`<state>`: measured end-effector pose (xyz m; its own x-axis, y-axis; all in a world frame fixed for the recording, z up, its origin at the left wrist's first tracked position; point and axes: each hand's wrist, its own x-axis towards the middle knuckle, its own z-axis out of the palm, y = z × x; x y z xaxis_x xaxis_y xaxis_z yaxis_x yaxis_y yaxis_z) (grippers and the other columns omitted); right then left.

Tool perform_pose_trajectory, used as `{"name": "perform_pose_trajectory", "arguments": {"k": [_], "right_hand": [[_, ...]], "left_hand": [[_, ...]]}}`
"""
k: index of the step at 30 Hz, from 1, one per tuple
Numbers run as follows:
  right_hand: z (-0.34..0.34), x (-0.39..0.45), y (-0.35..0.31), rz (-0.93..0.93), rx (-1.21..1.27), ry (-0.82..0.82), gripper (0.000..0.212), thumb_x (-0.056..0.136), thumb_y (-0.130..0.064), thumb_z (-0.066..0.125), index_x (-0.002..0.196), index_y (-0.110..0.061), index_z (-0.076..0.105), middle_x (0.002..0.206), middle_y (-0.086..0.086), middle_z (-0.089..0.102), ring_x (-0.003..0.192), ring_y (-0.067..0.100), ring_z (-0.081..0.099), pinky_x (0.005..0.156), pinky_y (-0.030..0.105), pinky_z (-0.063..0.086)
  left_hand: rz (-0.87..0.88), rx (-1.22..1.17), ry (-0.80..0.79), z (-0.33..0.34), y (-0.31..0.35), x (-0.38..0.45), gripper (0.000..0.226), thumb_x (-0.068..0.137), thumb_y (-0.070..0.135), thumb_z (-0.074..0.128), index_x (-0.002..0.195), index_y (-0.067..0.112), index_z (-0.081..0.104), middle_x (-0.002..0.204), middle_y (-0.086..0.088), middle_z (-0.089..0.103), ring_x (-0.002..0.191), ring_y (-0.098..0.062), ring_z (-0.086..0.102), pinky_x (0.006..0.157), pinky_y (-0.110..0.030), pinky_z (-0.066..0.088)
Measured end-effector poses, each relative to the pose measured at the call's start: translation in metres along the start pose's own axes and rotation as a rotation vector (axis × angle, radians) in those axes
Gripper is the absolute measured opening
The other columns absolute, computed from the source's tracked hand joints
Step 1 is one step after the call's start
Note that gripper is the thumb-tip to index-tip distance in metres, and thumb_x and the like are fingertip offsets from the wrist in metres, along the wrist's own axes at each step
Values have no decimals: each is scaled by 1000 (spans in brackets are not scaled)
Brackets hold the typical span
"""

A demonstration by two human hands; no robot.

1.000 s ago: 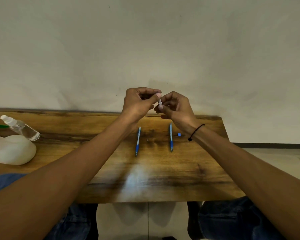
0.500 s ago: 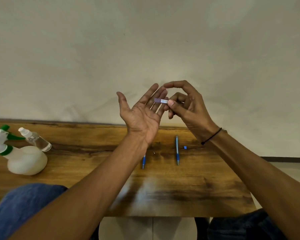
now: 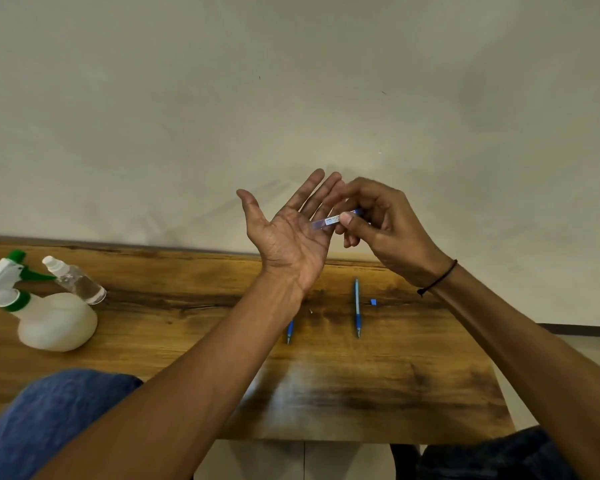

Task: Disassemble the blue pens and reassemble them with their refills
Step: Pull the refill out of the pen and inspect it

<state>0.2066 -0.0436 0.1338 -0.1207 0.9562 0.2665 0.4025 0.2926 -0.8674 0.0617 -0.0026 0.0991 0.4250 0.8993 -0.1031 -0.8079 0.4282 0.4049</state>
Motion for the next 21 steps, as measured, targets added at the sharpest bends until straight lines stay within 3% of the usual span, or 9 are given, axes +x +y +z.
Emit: {"name": "perform_pose_trajectory", "arguments": {"k": [6, 8, 11, 15, 18, 21], "right_hand": [[-1, 0, 1, 2, -50, 3, 22, 100, 11, 57, 117, 6, 68, 87, 13, 69, 67, 8, 63, 62, 27, 55], [-1, 1, 1, 4, -52, 10, 25, 100, 10, 57, 123, 4, 63, 85, 16, 67, 67, 11, 64, 62, 29, 55], [-1, 2, 1, 3, -74, -4, 21, 99, 12, 57, 111, 4, 72, 91, 17, 71, 70, 14, 64, 63, 31, 56], [-2, 1, 0, -13, -108, 2, 23, 99, 10, 57, 119, 3, 67, 89, 20, 69, 69, 18, 65, 62, 28, 55], [-2, 1, 1, 7, -118, -6, 21, 99, 10, 57, 111, 3, 74, 94, 19, 72, 72, 18, 65, 64, 30, 55], [-2, 0, 1, -1, -100, 8, 24, 100, 10, 57, 120, 4, 66, 91, 19, 68, 71, 20, 65, 62, 28, 54]], "left_hand": [[8, 31, 0, -1, 0, 2, 114, 90, 89, 24, 147, -5, 53, 144, -30, 61, 141, -42, 55, 123, -55, 37], [13, 32, 10, -1, 0, 3, 113, 91, 89, 24, 147, -5, 54, 144, -30, 61, 141, -42, 55, 123, -54, 38], [8, 34, 8, -1, 0, 2, 113, 91, 89, 24, 147, -5, 53, 144, -29, 61, 140, -41, 56, 121, -54, 40], [-3, 43, 16, 0, -1, 1, 113, 90, 89, 24, 146, -4, 55, 144, -29, 62, 140, -42, 56, 117, -53, 45], [-2, 38, 8, -1, -1, 2, 114, 90, 89, 23, 147, -4, 54, 143, -28, 62, 139, -41, 57, 114, -53, 47], [-7, 22, 5, -1, -1, 3, 114, 90, 89, 24, 147, -5, 53, 145, -29, 61, 140, -42, 56, 118, -54, 44]]}}
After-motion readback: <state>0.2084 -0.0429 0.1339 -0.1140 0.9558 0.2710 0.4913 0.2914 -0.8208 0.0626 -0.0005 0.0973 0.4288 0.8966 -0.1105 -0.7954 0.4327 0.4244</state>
